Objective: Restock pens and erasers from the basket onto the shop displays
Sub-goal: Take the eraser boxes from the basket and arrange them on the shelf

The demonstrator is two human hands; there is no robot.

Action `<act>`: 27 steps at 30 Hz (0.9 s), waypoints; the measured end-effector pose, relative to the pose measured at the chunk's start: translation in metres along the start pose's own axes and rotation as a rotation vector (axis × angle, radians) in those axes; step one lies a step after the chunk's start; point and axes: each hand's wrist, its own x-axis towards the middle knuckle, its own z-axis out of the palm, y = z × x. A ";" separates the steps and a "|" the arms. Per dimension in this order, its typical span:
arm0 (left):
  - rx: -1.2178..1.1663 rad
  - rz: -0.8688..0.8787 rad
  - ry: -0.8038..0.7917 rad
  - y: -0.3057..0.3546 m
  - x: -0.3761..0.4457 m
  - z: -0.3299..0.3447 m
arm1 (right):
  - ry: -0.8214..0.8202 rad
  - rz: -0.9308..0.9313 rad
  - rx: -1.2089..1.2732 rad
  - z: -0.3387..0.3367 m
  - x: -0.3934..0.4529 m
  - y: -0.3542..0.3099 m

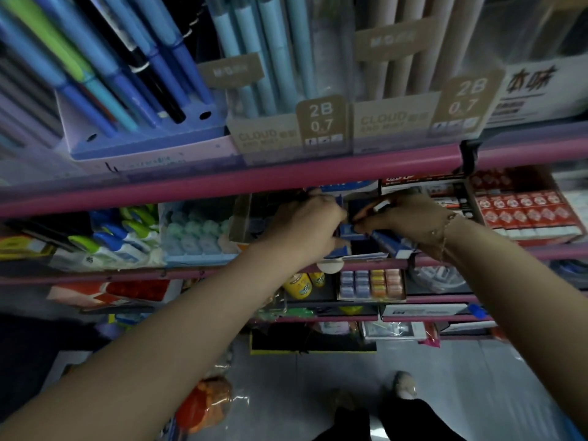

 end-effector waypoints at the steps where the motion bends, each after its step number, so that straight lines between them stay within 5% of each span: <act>1: 0.091 0.016 -0.021 0.000 0.000 0.002 | 0.043 -0.021 -0.005 0.000 0.000 0.001; 7: 0.385 0.075 -0.152 0.007 0.005 0.005 | 0.161 0.091 0.491 -0.005 -0.008 0.006; 14: 0.251 0.062 -0.316 0.002 0.013 0.001 | 0.238 0.045 0.554 -0.002 -0.009 0.012; 27: 0.564 0.063 -0.207 0.012 0.016 0.014 | 0.231 -0.062 0.431 -0.009 -0.002 0.018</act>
